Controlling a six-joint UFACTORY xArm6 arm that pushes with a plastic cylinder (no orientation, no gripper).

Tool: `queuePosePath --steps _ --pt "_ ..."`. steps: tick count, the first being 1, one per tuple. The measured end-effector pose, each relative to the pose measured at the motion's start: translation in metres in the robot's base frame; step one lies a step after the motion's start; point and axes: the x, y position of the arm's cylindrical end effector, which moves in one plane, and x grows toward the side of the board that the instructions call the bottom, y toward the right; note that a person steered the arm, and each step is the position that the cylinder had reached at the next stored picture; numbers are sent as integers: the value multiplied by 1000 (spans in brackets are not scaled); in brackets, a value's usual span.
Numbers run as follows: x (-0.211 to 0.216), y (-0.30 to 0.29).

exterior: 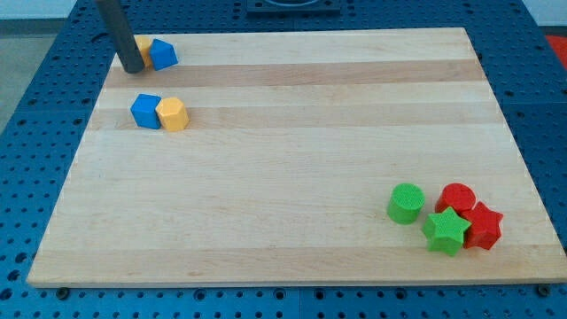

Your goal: Nudge blue cube up a bit

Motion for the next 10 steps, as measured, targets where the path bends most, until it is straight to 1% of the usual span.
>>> queuePosePath --steps 1,3,4,5,7,9,10 --pt "16 -16" --pt "108 -22" --pt "150 -35" --pt "171 -33" --pt "170 -32" --pt "142 -22" --pt "121 -21"
